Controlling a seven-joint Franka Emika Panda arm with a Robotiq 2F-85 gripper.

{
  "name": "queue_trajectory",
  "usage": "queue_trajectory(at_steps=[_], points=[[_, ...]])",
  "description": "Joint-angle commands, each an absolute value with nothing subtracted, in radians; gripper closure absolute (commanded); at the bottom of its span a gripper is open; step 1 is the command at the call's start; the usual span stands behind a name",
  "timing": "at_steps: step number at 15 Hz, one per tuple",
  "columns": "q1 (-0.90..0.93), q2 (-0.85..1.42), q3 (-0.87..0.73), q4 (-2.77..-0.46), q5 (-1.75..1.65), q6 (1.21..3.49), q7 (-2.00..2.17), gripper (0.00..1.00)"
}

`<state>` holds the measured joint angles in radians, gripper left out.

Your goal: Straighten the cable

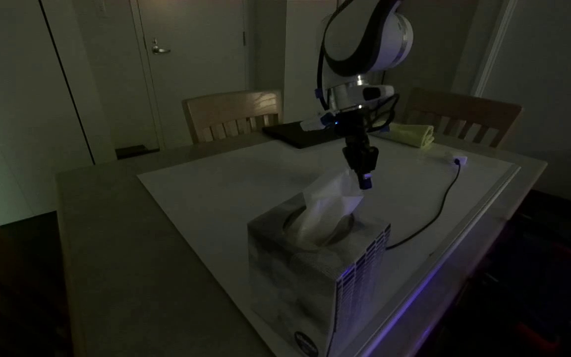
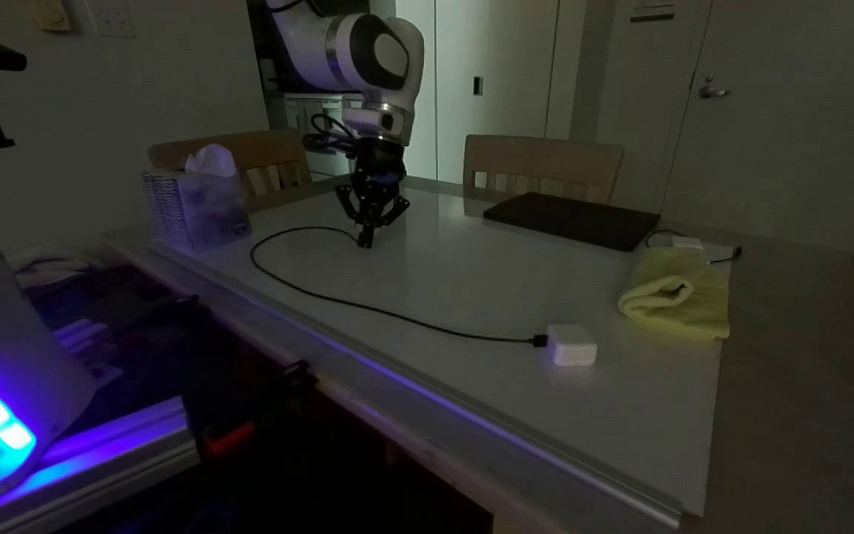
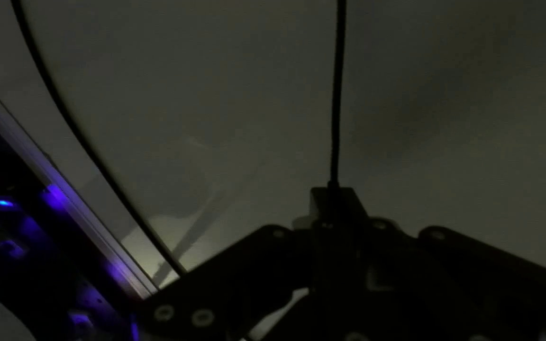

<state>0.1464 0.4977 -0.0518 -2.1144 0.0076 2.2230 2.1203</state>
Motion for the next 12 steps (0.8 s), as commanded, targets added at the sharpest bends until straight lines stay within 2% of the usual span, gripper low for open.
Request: queue_trajectory(at_steps=[1,6,7,12], points=[[0.216,0.524,-0.051,-2.052,-0.118,2.165,2.107,0.98],[0.303,0.558,-0.02,-1.958,-0.27,2.113,2.063,0.98],[0.284,0.524,-0.019,-2.016,-0.227,2.151,2.103,0.93],[0.308,0.542,-0.017,-1.982,-0.258,2.134,2.09,0.93]])
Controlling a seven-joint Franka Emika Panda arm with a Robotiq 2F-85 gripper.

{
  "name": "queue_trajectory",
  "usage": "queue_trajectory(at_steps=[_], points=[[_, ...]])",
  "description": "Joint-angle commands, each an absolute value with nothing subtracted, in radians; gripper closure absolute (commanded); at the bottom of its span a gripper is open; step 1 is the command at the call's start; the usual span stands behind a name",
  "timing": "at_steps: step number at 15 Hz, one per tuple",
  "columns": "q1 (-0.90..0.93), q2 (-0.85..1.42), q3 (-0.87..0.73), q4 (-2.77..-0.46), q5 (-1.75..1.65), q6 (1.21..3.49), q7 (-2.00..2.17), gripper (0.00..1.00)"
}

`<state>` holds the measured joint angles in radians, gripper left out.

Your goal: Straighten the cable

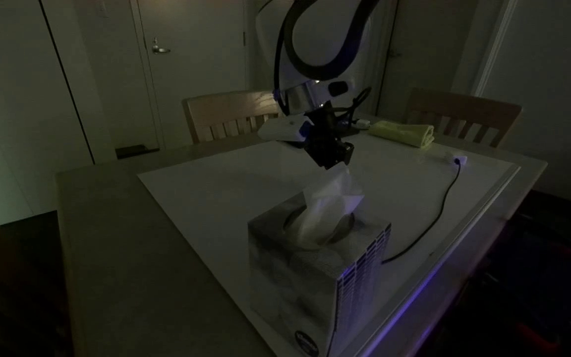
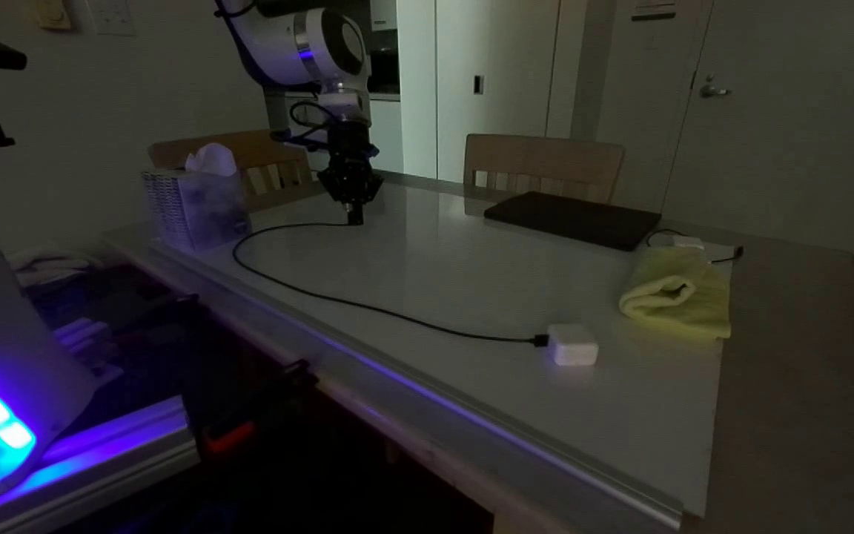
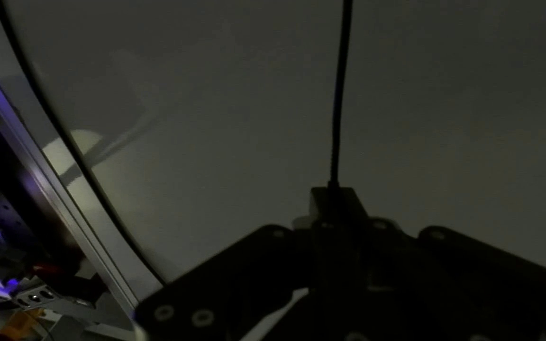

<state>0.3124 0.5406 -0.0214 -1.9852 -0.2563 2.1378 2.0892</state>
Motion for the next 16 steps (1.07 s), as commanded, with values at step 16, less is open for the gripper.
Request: queue_trajectory(at_steps=[16], points=[[0.367,0.586,0.029,-1.827,-0.335,2.214,1.885,0.93]])
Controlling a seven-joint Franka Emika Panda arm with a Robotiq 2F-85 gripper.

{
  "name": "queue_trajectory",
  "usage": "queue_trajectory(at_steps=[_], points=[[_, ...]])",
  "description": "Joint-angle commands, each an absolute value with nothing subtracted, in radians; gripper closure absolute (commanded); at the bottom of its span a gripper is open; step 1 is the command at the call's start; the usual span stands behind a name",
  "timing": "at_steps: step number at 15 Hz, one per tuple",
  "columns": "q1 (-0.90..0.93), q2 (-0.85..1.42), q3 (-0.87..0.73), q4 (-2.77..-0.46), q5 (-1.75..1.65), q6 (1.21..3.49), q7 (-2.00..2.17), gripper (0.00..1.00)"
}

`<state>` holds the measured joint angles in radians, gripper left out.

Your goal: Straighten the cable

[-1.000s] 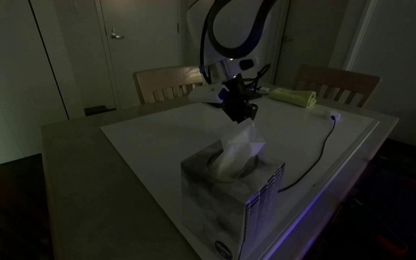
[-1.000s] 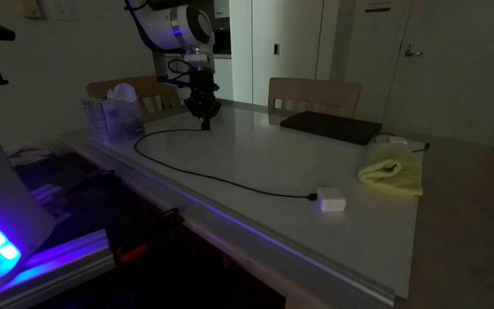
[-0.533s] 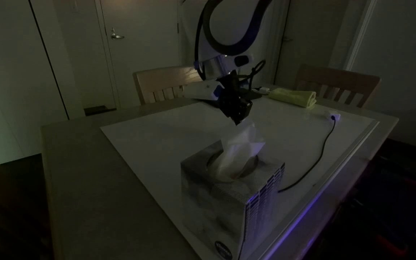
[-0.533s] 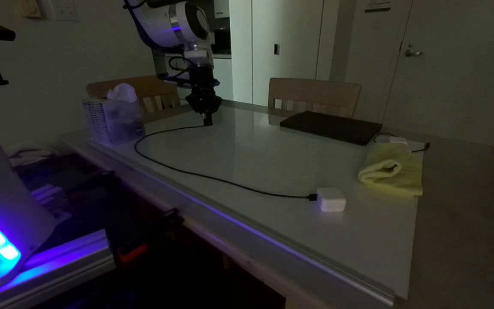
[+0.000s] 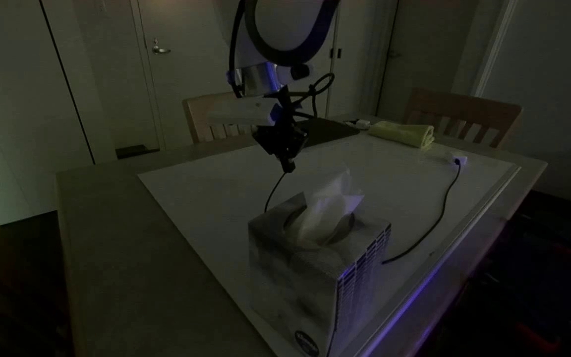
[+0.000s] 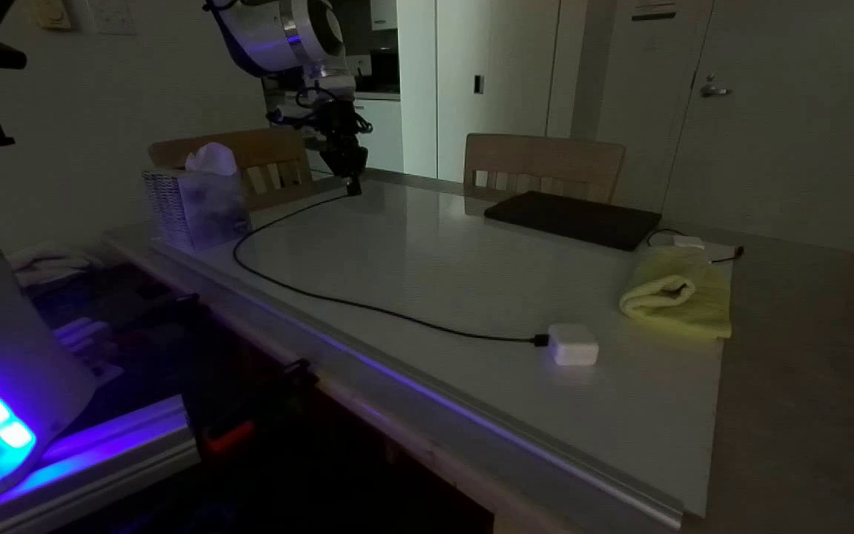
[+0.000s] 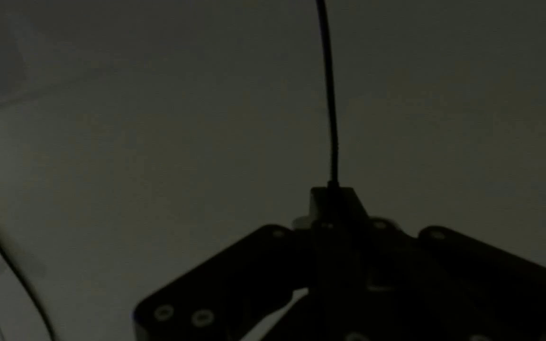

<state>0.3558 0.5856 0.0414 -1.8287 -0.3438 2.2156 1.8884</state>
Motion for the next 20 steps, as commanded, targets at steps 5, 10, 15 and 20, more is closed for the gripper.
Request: queue_trajectory(at_steps=[5,10,15,20], points=[[0.371,0.598,0.031,-1.814,-0.333,2.24,1.833,0.93],[0.409,0.614,0.022,-1.743,-0.406,2.158,1.761,0.98],[0.444,0.666,0.059,-1.647,-0.458,2.174,1.564,0.98],[0.487,0.727,0.069,-1.567,-0.467,2.217,1.355,0.98]])
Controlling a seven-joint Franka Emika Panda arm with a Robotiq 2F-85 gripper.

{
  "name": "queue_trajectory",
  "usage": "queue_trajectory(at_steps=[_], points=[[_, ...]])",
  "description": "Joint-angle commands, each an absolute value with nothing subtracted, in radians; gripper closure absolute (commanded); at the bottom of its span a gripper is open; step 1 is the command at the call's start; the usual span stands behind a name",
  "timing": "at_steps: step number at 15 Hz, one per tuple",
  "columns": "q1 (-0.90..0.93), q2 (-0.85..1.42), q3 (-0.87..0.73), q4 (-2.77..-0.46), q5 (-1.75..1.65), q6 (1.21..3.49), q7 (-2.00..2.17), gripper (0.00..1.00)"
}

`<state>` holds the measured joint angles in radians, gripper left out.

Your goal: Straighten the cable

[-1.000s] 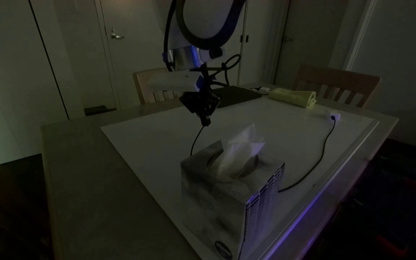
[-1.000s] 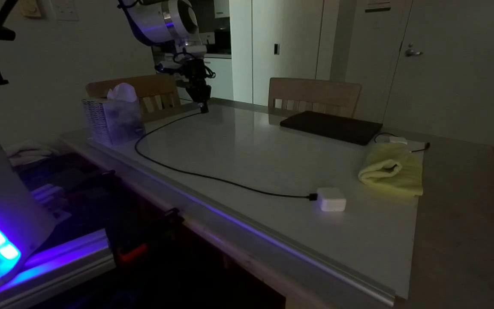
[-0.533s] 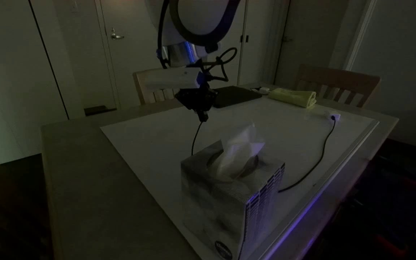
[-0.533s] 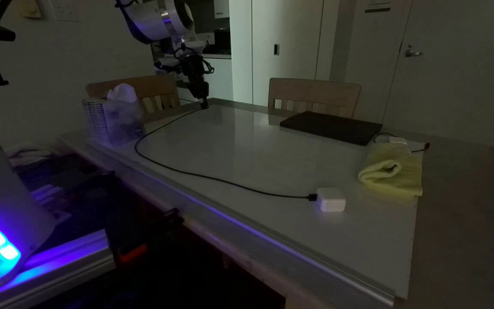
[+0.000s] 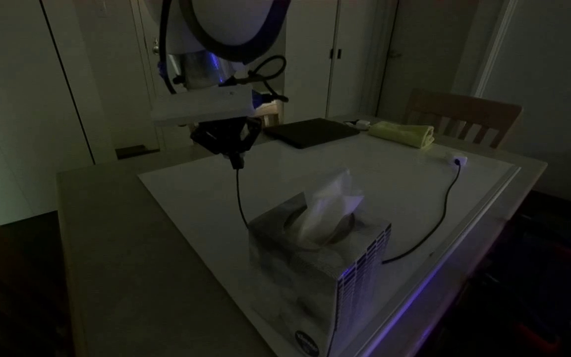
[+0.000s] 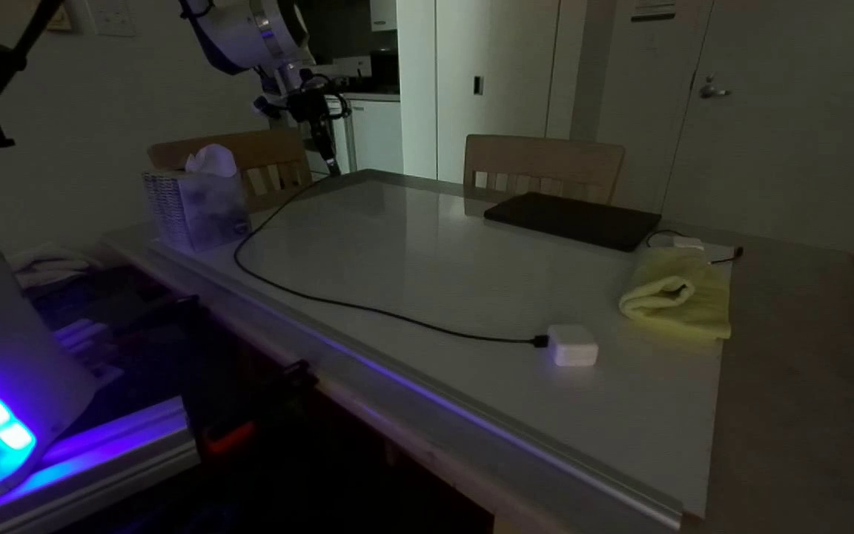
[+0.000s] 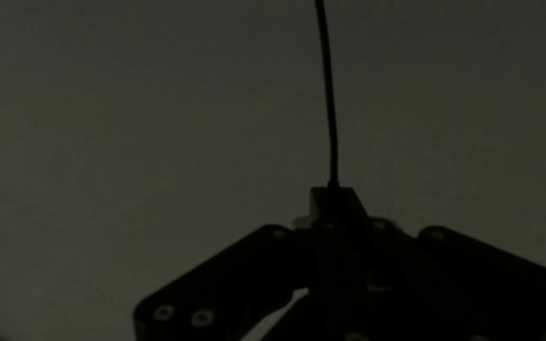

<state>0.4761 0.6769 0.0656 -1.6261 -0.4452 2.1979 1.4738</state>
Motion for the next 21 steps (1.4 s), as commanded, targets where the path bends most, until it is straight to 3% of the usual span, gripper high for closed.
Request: queue_trajectory(at_steps=[1,5,6,19,21], points=[[0.499,0.691,0.051,-1.606,-0.434,2.203,1.428,0.93],[0.509,0.718,0.049,-1.58,-0.434,2.208,1.374,0.93],[0.503,0.716,0.058,-1.58,-0.443,2.233,1.334,0.98],[0.582,0.778,0.05,-1.508,-0.412,2.464,0.868,0.98],[0.592,0.788,0.042,-1.504,-0.402,2.475,0.86,0.93]])
